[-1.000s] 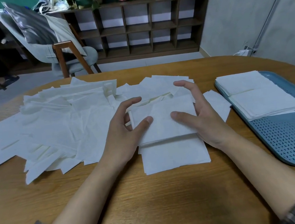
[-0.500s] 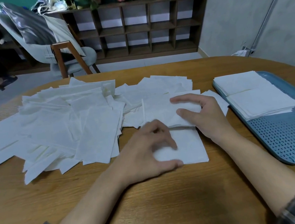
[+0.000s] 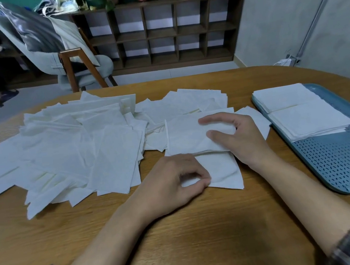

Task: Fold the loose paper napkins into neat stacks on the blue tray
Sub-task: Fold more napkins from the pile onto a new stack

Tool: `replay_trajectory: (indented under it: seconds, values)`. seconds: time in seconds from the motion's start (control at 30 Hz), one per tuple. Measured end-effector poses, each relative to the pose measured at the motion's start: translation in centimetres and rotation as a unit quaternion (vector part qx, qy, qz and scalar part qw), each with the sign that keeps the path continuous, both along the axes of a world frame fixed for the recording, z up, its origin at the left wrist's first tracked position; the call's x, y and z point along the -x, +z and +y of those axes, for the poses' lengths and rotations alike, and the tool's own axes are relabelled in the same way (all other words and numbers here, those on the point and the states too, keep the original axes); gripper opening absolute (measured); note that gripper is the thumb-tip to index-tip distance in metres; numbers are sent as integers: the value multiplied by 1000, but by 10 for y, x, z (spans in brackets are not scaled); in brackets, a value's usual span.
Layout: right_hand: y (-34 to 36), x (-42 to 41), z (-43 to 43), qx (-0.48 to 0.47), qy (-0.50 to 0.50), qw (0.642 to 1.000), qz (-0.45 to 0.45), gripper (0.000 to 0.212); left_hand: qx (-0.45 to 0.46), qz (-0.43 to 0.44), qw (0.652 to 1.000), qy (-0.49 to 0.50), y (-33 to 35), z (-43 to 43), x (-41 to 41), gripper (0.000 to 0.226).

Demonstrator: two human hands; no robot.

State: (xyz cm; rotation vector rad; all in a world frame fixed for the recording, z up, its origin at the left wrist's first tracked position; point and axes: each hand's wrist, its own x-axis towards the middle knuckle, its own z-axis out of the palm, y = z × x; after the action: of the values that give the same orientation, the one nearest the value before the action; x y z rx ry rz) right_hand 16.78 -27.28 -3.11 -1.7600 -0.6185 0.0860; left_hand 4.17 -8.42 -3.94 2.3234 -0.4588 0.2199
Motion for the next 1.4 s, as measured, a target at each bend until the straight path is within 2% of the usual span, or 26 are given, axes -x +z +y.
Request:
replay_trajectory:
  seconds: [0.27,0.57,0.9,1.17,1.27,1.4]
  values:
    - [0,0,0,-3,3,1000,5,31,-57,2,998,-15,4,-2,4,23]
    - [0,0,0,2,-2,1000,1,31,-10,-6,1000,24,3,5,3,13]
    - [2,1,-1,5,2,1000,-1,30,44,75,994,60,10,9,4,15]
    - [2,2,-1,5,3,1000,-7,30,26,95,994,36,13,9,5,23]
    - [2,1,-2,8,5,1000,0,30,60,109,991,47,17,9,6,22]
    - [4,1,-2,-12,5,1000,23,26,149,99,979,94,24,11,6,22]
